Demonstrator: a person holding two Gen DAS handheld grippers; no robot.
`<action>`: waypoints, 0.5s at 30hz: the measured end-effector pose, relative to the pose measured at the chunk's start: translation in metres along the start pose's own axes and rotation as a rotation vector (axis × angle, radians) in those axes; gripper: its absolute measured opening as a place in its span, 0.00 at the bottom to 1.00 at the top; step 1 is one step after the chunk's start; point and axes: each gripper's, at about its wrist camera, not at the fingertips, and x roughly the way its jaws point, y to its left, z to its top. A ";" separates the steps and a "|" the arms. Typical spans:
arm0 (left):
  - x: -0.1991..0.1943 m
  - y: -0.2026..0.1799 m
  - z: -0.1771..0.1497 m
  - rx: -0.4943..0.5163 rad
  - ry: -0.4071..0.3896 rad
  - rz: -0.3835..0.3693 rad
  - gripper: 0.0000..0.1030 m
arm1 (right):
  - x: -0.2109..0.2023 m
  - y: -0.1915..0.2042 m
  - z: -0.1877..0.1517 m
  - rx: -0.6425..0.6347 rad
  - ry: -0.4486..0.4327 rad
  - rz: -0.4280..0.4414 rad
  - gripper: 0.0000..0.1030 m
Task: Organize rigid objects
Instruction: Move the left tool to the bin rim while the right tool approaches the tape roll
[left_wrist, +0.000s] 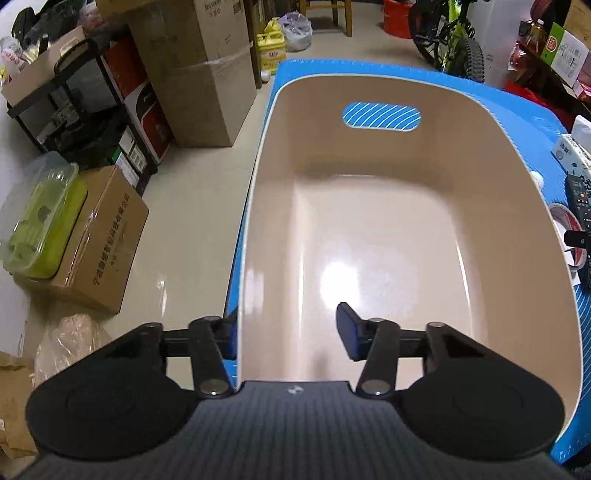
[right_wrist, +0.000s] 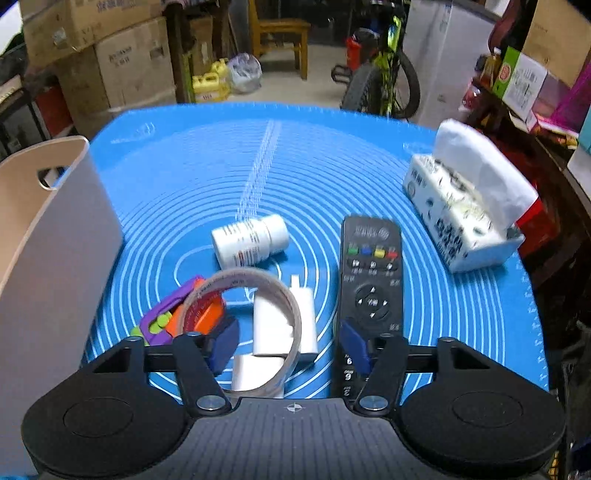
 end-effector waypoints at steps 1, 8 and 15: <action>0.001 0.000 0.001 0.000 0.005 0.002 0.44 | 0.003 0.001 -0.001 0.003 0.007 0.000 0.63; 0.009 0.005 0.000 0.002 0.019 0.041 0.24 | 0.014 0.006 -0.005 -0.012 0.038 -0.016 0.58; 0.011 0.013 0.003 -0.009 0.037 0.051 0.10 | 0.016 0.007 -0.004 -0.001 0.038 -0.015 0.50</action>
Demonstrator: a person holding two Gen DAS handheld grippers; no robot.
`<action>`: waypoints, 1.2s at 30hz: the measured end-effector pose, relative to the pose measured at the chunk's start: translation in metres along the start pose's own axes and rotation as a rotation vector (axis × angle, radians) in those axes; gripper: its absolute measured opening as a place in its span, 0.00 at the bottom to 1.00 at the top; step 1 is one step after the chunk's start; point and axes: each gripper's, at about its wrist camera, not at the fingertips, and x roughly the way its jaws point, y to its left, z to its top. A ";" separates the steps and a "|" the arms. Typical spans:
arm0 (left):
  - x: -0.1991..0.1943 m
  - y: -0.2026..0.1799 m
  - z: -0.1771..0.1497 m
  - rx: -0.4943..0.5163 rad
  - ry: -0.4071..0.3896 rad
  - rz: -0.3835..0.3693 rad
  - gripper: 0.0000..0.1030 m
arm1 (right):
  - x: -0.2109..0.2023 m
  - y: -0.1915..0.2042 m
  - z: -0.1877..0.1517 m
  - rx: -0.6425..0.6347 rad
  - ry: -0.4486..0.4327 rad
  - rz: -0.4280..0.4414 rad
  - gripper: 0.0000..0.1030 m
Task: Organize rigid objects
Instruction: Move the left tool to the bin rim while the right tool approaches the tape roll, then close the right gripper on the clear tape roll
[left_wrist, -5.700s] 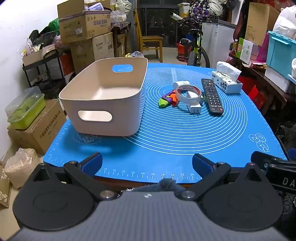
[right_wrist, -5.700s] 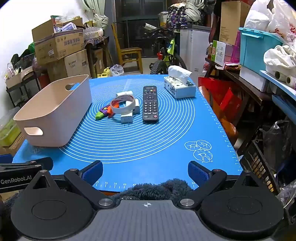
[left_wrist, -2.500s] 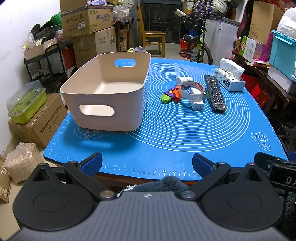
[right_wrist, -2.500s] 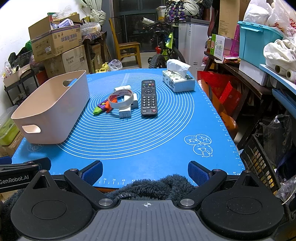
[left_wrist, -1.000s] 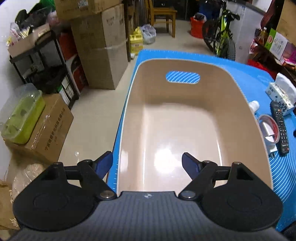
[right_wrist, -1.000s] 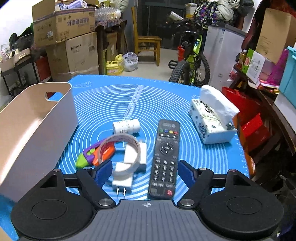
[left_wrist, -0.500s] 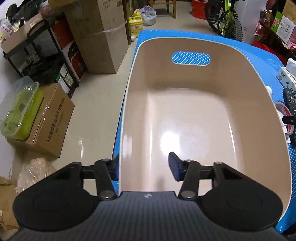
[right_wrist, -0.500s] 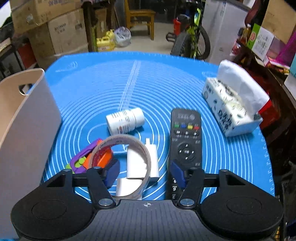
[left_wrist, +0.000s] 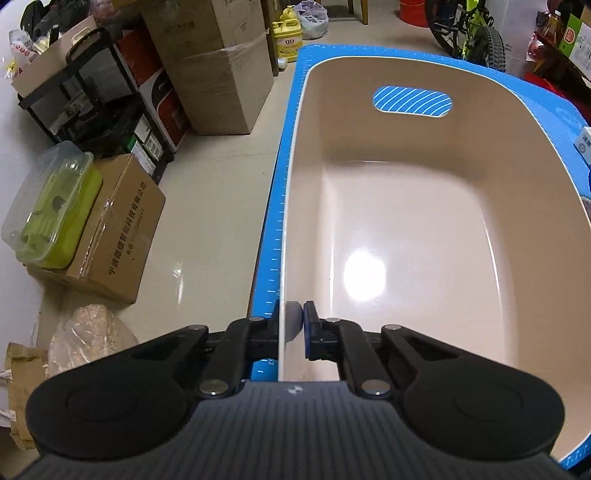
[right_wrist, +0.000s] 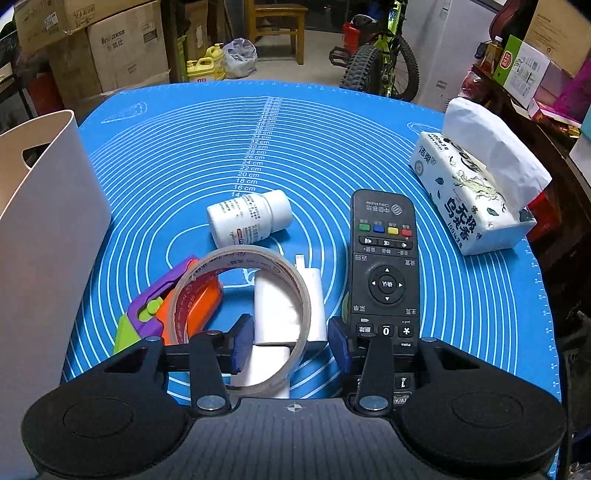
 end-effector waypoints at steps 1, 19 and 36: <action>0.000 0.000 0.001 -0.001 0.001 -0.002 0.10 | 0.000 0.000 0.000 -0.001 -0.001 0.000 0.49; 0.001 0.002 -0.003 -0.019 -0.004 -0.016 0.10 | -0.005 -0.002 -0.007 0.007 -0.019 0.021 0.47; 0.000 0.002 -0.003 -0.022 -0.004 -0.017 0.10 | -0.007 -0.006 -0.011 0.003 -0.040 0.034 0.48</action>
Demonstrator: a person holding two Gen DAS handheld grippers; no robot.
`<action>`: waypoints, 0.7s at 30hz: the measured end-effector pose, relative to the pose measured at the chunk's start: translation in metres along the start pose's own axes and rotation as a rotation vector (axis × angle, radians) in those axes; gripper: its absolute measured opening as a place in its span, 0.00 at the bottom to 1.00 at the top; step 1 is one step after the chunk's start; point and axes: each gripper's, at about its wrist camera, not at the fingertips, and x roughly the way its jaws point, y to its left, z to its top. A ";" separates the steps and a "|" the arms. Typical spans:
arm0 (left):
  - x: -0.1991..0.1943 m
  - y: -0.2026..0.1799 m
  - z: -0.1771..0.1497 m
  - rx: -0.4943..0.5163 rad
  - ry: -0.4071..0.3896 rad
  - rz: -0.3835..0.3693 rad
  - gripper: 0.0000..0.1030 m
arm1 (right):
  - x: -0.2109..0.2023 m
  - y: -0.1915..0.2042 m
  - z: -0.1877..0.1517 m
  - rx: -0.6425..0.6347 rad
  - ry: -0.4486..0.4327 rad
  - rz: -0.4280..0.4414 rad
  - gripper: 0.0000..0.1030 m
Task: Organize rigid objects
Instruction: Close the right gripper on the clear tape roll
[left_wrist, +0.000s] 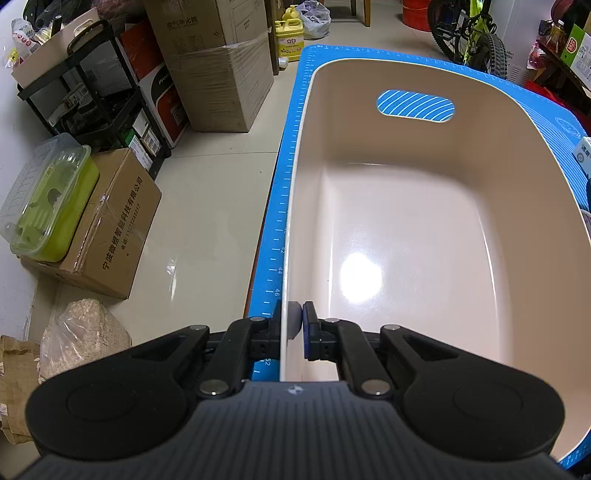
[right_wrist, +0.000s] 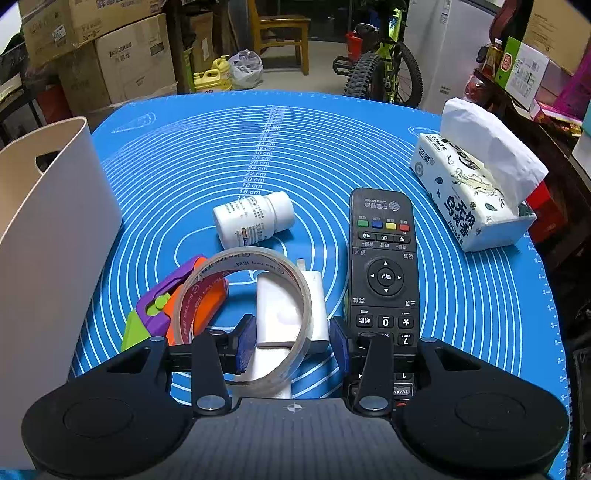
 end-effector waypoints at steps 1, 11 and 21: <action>0.000 0.000 0.000 0.000 0.000 0.000 0.10 | 0.000 0.000 0.000 -0.004 -0.002 -0.002 0.46; 0.000 0.000 0.000 -0.004 0.000 -0.003 0.10 | -0.010 0.000 -0.001 -0.008 -0.019 -0.011 0.48; 0.000 -0.001 0.000 -0.004 0.000 -0.003 0.10 | -0.015 -0.002 -0.004 -0.023 -0.057 -0.014 0.16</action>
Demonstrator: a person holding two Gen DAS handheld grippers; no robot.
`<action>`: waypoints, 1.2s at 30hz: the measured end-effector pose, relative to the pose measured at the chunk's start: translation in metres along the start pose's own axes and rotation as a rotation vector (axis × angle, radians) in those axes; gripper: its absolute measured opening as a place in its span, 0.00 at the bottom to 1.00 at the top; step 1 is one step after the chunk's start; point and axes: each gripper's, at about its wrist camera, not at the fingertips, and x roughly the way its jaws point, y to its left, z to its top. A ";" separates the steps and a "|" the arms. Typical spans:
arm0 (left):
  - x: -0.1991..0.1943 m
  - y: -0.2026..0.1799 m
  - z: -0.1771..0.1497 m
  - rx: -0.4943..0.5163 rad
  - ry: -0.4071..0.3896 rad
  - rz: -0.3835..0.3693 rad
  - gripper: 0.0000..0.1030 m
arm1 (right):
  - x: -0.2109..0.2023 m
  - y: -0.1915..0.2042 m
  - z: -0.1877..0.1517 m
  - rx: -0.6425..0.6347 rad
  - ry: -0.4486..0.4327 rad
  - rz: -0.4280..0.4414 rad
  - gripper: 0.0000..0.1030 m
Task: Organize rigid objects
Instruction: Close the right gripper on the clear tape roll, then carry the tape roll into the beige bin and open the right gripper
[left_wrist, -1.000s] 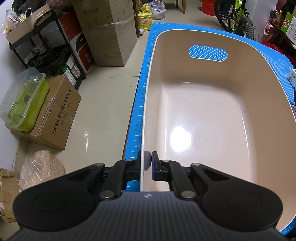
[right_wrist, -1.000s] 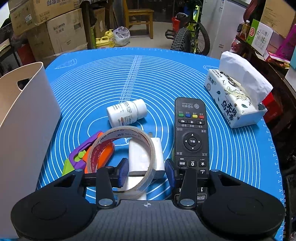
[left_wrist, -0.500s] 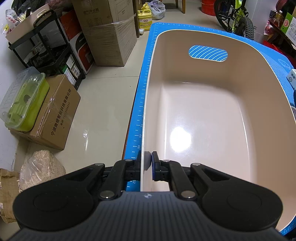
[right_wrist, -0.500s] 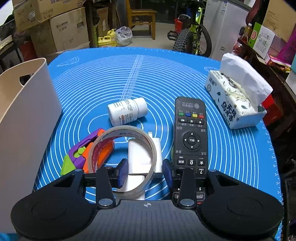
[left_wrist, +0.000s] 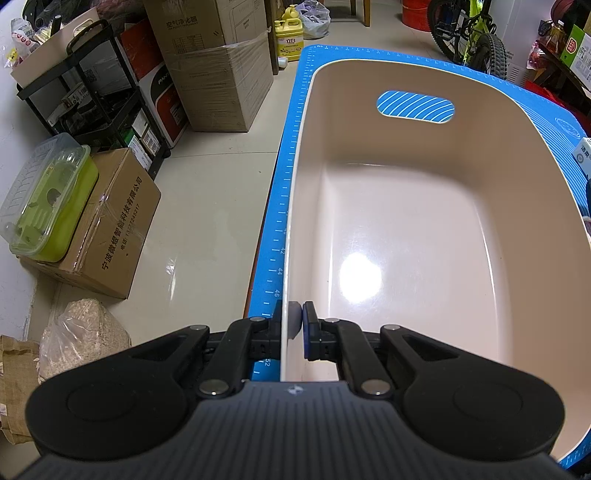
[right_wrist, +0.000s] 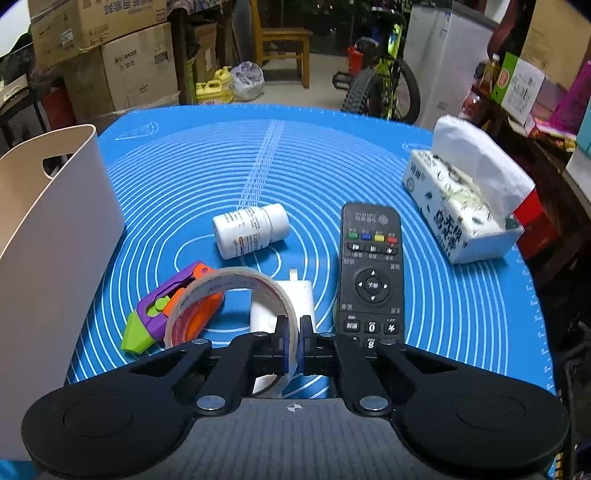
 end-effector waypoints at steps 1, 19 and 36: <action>0.000 0.000 0.000 0.000 0.000 0.000 0.10 | -0.002 0.000 0.000 -0.004 -0.007 0.000 0.16; 0.000 0.002 0.001 -0.008 -0.003 -0.006 0.09 | -0.074 0.022 0.034 0.006 -0.250 0.101 0.16; -0.001 0.002 0.001 -0.004 -0.004 -0.004 0.09 | -0.088 0.165 0.069 -0.300 -0.268 0.277 0.15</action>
